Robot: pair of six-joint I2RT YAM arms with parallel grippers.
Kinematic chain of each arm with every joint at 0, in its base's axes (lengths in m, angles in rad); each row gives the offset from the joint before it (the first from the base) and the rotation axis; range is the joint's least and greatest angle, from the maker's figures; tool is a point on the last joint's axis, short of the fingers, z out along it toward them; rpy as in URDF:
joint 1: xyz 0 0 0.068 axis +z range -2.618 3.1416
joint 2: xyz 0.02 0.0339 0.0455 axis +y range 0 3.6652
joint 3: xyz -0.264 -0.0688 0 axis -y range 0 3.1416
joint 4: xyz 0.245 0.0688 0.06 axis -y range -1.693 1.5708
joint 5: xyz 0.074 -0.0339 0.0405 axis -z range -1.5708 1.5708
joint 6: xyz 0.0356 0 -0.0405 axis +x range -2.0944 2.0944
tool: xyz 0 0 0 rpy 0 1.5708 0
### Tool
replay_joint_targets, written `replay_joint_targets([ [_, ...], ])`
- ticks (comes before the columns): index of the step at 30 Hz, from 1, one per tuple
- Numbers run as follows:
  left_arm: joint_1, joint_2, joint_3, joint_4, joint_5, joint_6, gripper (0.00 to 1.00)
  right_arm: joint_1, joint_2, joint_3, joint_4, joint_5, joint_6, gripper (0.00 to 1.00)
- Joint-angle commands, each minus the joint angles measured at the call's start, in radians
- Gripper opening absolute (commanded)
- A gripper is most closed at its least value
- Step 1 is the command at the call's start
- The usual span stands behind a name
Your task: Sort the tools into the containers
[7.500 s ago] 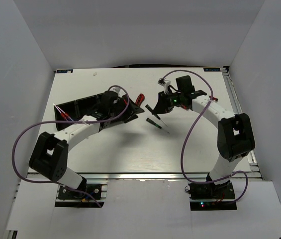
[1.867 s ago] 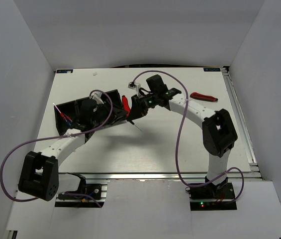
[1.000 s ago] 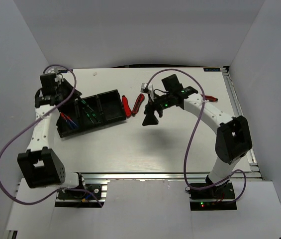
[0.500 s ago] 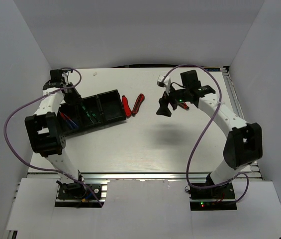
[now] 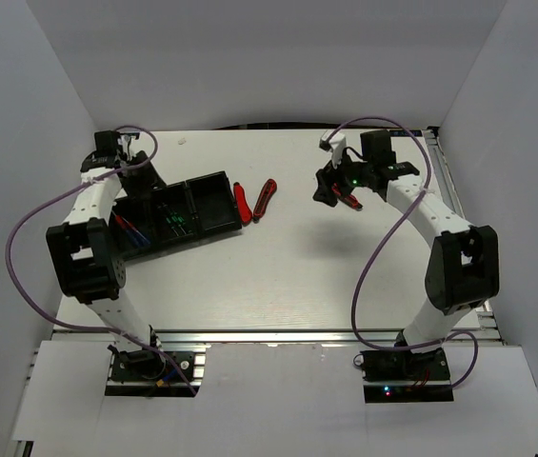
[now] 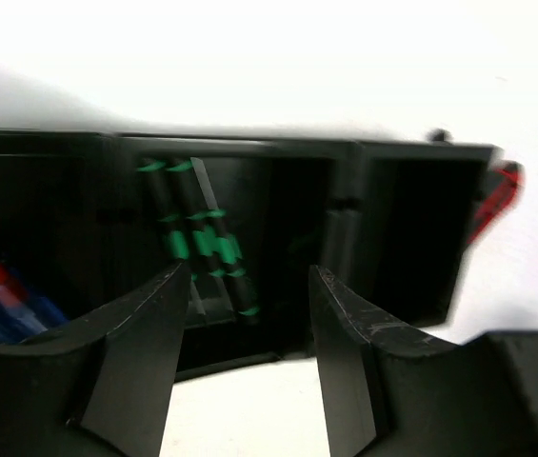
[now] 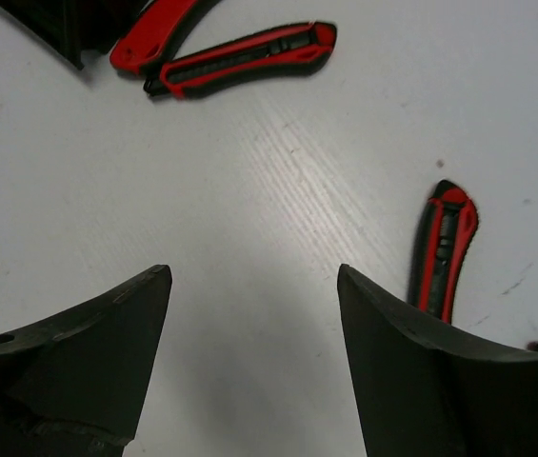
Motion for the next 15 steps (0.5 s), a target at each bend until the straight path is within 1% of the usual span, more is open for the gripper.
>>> replay_joint_targets([
  [1,-0.081,-0.124,-0.007,0.054,0.098,-0.009,0.64,0.002,0.032,0.055,-0.072,-0.008,0.076,0.78],
  [2,-0.114,-0.137,-0.009,0.057,0.095,-0.010,0.64,0.001,0.042,0.066,-0.084,-0.007,0.081,0.78],
  [3,-0.202,-0.138,-0.003,0.066,0.072,-0.016,0.64,0.002,0.048,0.078,-0.101,-0.007,0.082,0.79],
  [5,-0.281,-0.120,0.009,0.076,0.046,-0.047,0.64,0.002,0.051,0.074,-0.098,-0.011,0.087,0.80],
  [6,-0.351,-0.106,0.032,0.077,0.013,-0.056,0.64,0.001,0.048,0.069,-0.083,-0.008,0.090,0.80],
  [8,-0.419,-0.073,0.062,0.076,-0.035,-0.073,0.64,0.001,0.042,0.060,-0.075,0.006,0.102,0.80],
  [9,-0.478,-0.033,0.078,0.073,-0.093,-0.075,0.64,0.001,0.042,0.058,-0.075,0.007,0.102,0.80],
  [11,-0.528,0.010,0.127,0.063,-0.145,-0.095,0.63,-0.004,0.034,0.043,-0.070,0.012,0.113,0.80],
  [12,-0.569,0.064,0.152,0.033,-0.178,-0.099,0.62,-0.006,0.029,0.034,-0.069,0.012,0.116,0.80],
  [13,-0.589,0.093,0.210,0.016,-0.255,-0.111,0.61,-0.007,0.019,0.023,-0.057,0.013,0.119,0.80],
  [15,-0.640,0.150,0.270,-0.033,-0.339,-0.113,0.61,-0.012,0.006,-0.011,-0.044,0.013,0.125,0.80],
])
